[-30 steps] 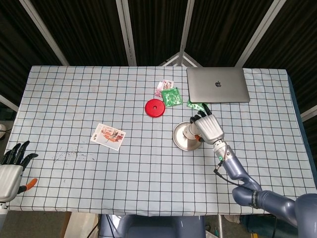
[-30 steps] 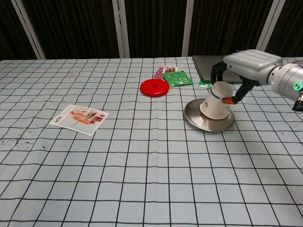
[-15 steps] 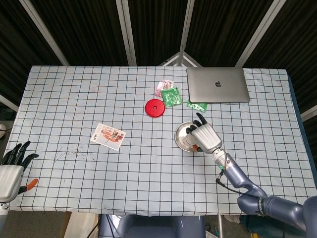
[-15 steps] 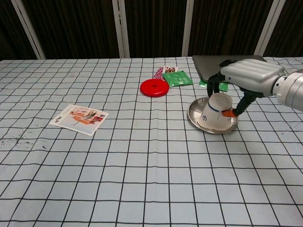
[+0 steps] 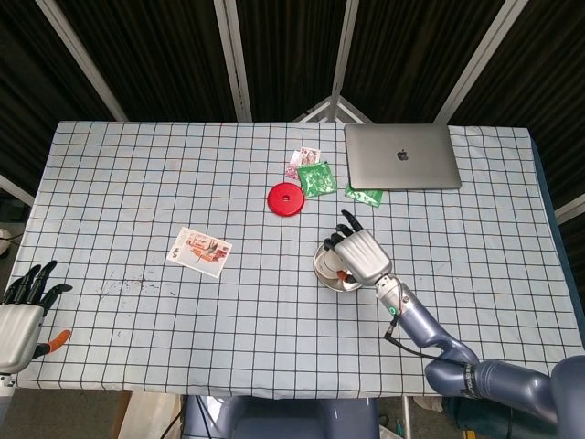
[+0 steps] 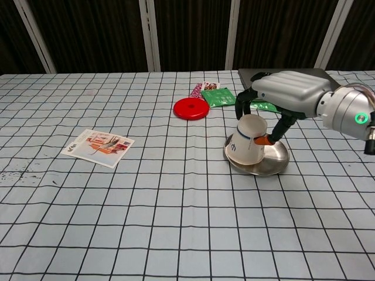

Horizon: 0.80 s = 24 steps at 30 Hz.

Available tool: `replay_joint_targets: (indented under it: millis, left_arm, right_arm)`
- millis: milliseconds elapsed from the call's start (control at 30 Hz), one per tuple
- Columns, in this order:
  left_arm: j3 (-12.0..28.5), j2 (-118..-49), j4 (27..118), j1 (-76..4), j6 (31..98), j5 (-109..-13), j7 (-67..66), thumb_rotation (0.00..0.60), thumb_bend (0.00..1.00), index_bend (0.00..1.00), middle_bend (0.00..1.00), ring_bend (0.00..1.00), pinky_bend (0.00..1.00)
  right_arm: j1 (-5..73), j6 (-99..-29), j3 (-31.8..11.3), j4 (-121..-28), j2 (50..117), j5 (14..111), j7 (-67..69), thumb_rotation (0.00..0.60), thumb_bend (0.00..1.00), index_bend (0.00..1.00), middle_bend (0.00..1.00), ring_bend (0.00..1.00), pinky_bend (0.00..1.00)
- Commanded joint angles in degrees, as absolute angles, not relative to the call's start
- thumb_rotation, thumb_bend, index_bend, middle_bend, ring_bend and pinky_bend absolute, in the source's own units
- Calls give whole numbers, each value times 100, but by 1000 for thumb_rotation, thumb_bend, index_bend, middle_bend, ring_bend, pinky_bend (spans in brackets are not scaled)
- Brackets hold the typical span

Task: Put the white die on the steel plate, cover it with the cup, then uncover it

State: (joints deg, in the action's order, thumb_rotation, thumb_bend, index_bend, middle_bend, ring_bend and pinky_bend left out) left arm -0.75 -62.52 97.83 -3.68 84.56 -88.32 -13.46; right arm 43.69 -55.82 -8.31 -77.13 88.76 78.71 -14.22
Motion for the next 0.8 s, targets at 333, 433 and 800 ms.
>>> replay_joint_targets:
  millis: [333,433,800]
  left_arm:
    - [-70,-6262,9791,-371,8440,-8805,-1388,600,275,273,0,0,128]
    - [-74,-6267,9805,-372,8423,-8785,-1420,600,275,273,0,0,128]
    - [-76,-6299,9831,-383,8402,-8776,-1504,600,275,274,0,0,128]
  right_arm:
    - [4388,-5495,-947,-7206,9052,7633,-1232,600,384,581,474,251,22]
    - [4365,-5619,-982,-6984,9102,7675,-1131,600,384,581,474,251,22]
    - [4211,-5707,-889,-6736,8952,7748,-875,600,384,595,474,251,22]
